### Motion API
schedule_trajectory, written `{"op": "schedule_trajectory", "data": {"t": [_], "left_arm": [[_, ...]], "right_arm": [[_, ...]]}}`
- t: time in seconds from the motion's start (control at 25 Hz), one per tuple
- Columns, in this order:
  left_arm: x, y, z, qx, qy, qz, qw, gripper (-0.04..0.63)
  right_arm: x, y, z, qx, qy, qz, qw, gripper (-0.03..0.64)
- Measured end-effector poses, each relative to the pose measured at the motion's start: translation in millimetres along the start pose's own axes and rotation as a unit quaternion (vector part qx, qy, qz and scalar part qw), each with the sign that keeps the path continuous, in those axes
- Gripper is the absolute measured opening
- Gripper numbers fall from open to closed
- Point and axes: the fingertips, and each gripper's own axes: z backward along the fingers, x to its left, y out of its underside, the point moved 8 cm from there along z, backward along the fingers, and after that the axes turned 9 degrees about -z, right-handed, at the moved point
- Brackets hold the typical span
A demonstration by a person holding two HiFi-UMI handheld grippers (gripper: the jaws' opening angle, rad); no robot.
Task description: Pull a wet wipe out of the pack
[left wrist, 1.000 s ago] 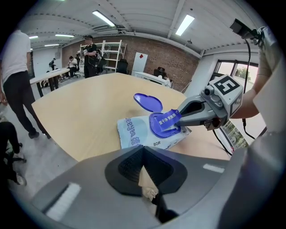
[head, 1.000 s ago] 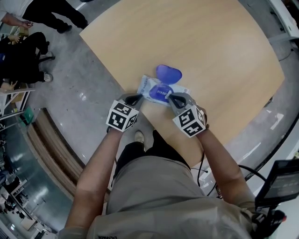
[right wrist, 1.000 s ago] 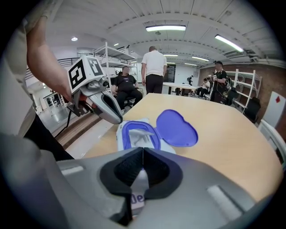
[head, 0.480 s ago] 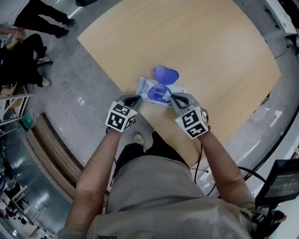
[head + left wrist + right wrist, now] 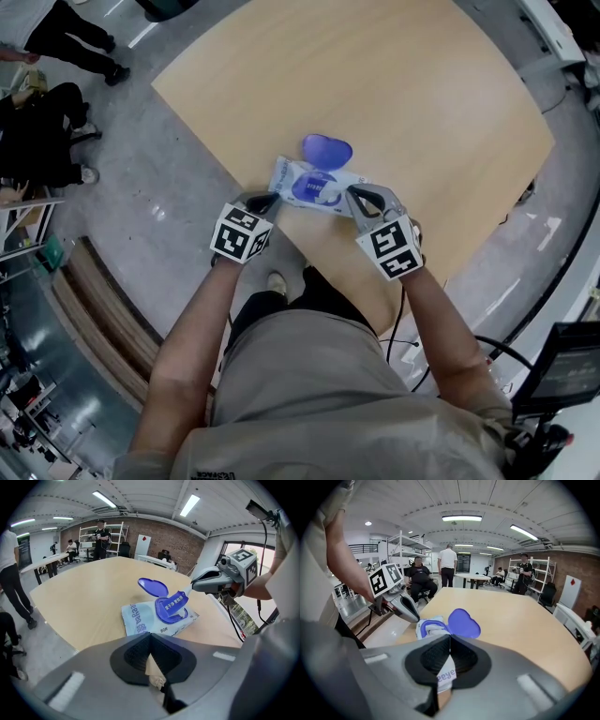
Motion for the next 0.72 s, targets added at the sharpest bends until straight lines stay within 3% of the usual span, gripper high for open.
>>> {"op": "schedule_trajectory", "data": {"t": [0.72], "left_arm": [[-2.4,-1.1,4.9,0.004,0.012,-0.019,0.9997,0.005]], "right_arm": [[4.7,-19.1,53.8,-0.031,0.057,-0.012,0.998,0.003]]}}
